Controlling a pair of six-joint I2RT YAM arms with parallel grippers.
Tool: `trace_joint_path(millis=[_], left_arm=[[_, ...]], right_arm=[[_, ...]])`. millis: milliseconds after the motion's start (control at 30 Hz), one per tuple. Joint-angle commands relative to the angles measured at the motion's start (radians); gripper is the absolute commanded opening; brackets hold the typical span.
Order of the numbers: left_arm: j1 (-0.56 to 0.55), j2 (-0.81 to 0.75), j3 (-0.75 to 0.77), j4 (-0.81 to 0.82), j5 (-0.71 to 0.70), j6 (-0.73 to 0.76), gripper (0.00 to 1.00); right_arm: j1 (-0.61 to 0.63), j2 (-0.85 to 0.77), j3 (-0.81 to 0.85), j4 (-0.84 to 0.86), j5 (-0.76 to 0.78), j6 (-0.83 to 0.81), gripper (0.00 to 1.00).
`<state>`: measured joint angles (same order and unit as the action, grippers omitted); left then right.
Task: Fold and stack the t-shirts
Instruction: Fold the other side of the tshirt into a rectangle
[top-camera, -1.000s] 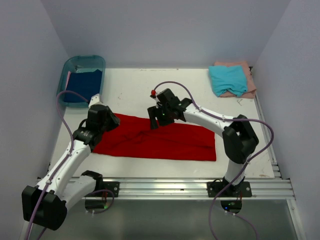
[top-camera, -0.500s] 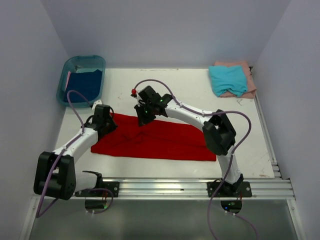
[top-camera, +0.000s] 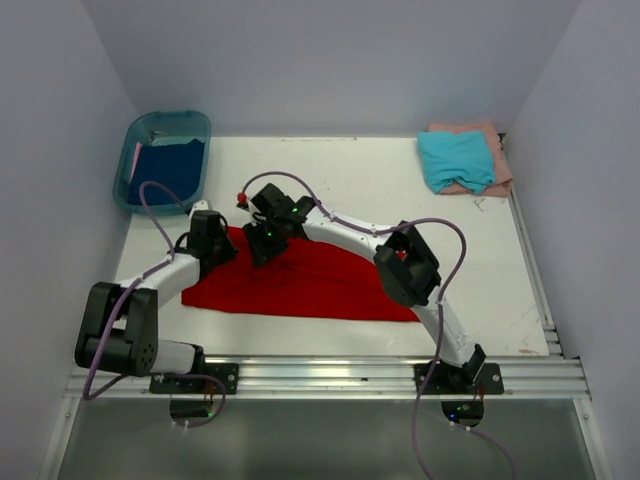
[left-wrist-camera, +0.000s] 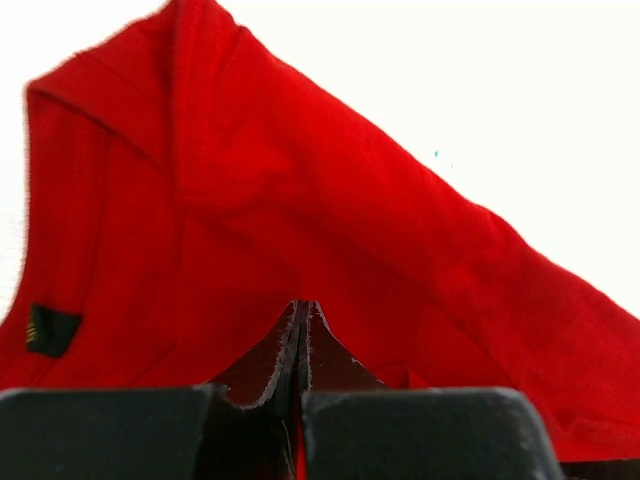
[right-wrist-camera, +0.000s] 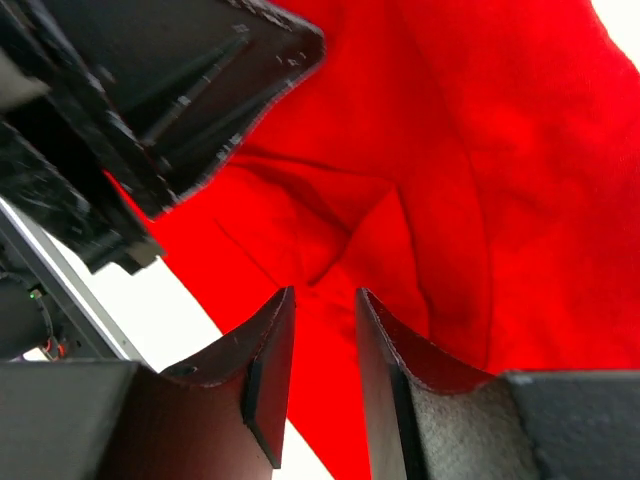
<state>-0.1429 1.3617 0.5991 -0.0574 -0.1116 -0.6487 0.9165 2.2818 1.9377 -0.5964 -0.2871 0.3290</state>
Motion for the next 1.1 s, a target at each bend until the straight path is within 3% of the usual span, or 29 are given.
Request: trace_joint_path(millis=[0,500,967,1067], left_arm=[[0.009,0.036,-0.012,0.111,0.041,0.03,0.0],[0.014,0.116,-0.044,0.142,0.055,0.041,0.0],[0.028,0.096,-0.055,0.125,0.056,0.049,0.0],[0.031,0.089,-0.064,0.128,0.056,0.047,0.0]], right_arm=[[-0.004,0.016,0.056,-0.031,-0.03,-0.011,0.35],[-0.001,0.11,0.164,-0.071,0.017,-0.047,0.36],[-0.001,0.084,0.046,-0.029,0.072,-0.035,0.34],[0.001,0.082,0.02,-0.017,0.091,-0.024,0.27]])
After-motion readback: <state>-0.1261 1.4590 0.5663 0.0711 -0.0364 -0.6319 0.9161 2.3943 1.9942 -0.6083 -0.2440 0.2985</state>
